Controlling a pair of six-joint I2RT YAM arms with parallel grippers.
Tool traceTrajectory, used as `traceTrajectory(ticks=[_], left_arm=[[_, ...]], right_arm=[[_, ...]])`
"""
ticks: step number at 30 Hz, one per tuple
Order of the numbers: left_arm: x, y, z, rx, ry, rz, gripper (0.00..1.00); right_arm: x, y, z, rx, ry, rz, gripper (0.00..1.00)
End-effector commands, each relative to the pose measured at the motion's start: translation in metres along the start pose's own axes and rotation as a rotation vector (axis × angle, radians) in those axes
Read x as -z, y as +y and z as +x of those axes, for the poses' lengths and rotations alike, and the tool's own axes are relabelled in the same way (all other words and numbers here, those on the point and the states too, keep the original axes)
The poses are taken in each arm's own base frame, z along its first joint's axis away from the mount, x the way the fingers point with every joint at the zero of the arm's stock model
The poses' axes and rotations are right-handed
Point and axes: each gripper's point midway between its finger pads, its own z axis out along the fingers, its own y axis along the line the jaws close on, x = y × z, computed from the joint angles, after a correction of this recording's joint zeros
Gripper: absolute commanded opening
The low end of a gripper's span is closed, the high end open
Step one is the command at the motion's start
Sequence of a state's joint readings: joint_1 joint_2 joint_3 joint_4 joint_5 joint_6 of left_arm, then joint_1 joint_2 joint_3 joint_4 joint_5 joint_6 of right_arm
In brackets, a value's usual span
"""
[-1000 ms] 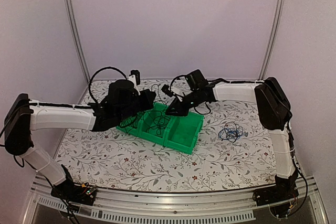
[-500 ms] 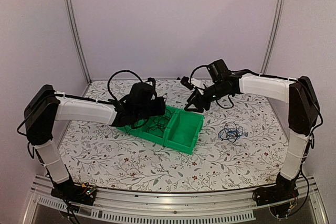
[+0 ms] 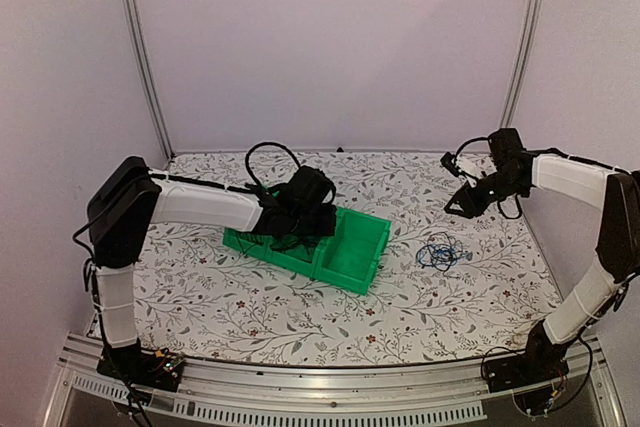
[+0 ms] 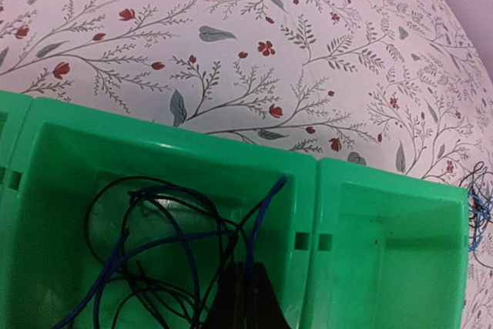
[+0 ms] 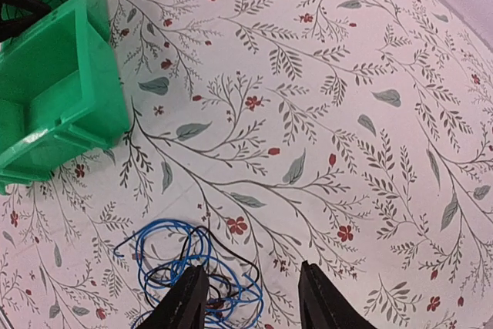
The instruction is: Untangle the cables
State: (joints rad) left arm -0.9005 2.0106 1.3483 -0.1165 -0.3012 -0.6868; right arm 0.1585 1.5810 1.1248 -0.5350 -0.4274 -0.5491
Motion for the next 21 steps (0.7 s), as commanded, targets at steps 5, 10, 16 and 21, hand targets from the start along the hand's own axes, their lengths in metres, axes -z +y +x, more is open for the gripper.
traceTrajectory(ticks=[5, 10, 16, 21], left_arm=[[0.018, -0.01, -0.004, -0.029, 0.026, 0.014, 0.24], [0.056, -0.025, -0.037, -0.048, -0.076, 0.045, 0.44], [0.089, -0.029, -0.055, -0.019, -0.126, 0.067, 0.52], [0.109, -0.031, -0.069, 0.011, -0.173, 0.085, 0.52]], right_arm=[[-0.022, 0.0, 0.051, 0.057, 0.167, -0.024, 0.48], [-0.041, -0.016, 0.054, 0.056, 0.199, -0.006, 0.48], [-0.062, -0.017, 0.059, 0.063, 0.221, -0.065, 0.47], [-0.068, -0.008, 0.057, 0.071, 0.205, -0.13, 0.37]])
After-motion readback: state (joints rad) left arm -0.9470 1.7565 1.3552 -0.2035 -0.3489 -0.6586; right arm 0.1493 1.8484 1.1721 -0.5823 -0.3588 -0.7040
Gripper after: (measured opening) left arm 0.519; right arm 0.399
